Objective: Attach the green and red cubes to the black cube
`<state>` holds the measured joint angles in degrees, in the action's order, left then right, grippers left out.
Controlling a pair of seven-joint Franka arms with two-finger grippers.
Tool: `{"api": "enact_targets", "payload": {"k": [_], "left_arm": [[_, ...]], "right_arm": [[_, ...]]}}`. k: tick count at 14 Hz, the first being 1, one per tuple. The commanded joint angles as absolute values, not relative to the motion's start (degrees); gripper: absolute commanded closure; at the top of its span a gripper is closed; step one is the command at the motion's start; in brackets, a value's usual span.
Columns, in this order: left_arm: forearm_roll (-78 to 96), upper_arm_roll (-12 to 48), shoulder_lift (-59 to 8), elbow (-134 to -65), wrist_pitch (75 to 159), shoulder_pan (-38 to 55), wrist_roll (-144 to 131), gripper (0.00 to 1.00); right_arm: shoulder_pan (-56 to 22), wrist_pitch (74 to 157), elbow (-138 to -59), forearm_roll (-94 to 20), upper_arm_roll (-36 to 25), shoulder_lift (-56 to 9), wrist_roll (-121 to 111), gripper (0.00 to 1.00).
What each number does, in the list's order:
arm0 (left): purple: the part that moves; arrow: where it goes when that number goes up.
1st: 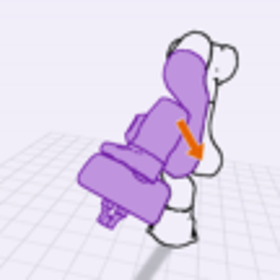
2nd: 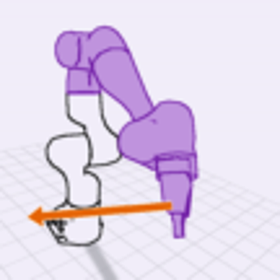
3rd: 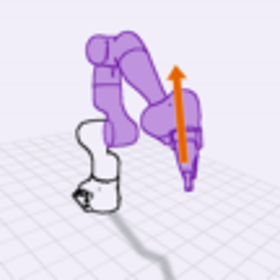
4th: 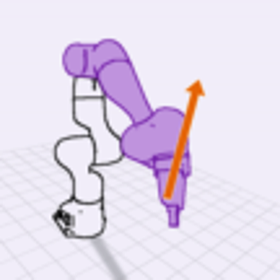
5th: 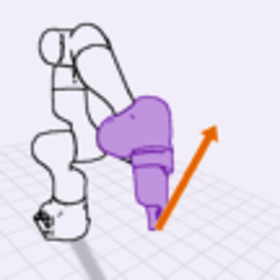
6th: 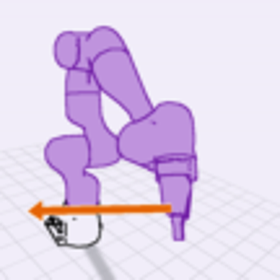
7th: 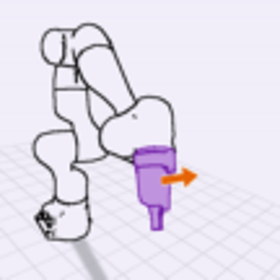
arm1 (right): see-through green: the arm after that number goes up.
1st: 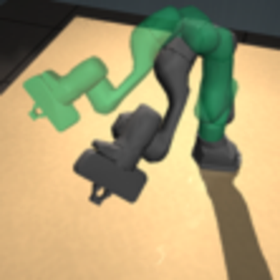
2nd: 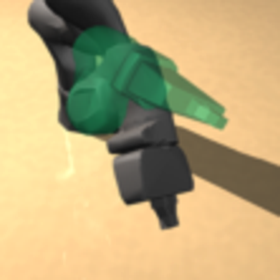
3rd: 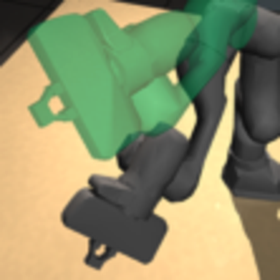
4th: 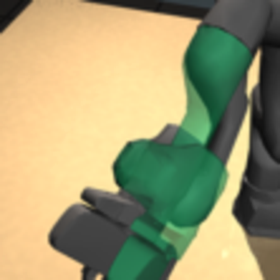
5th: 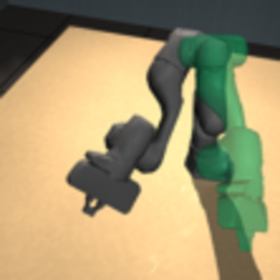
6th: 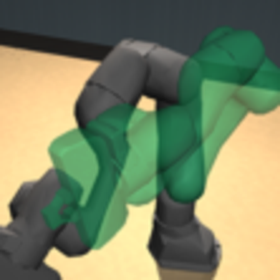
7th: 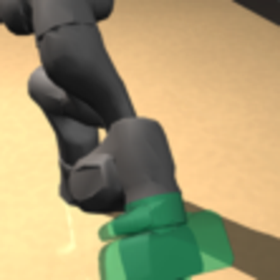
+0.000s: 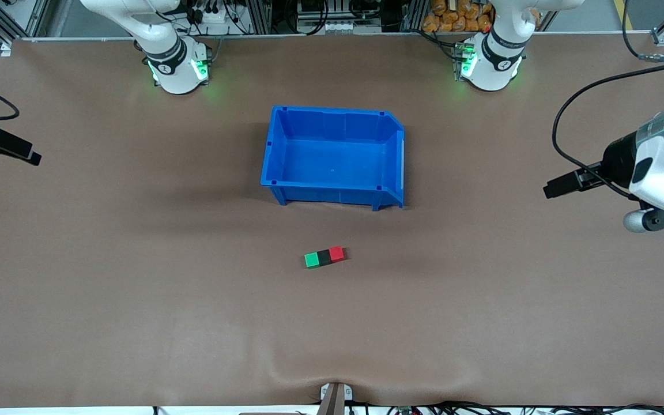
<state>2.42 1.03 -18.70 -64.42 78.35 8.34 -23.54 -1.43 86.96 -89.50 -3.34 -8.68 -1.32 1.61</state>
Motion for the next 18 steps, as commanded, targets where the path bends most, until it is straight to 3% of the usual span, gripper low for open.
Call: {"api": "enact_targets", "payload": {"k": [1, 8, 18], "left_arm": [[0.0, 0.53, -10.48, -74.77, 80.5, 9.49, -20.75, 0.0], [-1.49, 0.97, 1.31, -89.46, 84.37, 9.58, -19.86, 0.0], [-2.81, 4.4, 2.02, -89.91, 84.55, 7.65, -20.74, 0.0]], "right_arm": [[-1.58, 86.84, -88.42, -3.87, -8.7, -1.67, 2.2, 0.0], [-1.41, 86.92, -88.42, -3.87, -8.61, -2.11, 2.2, 0.0], [-1.93, 87.54, -88.42, -3.96, -8.61, -2.64, 2.2, 0.0]]}}
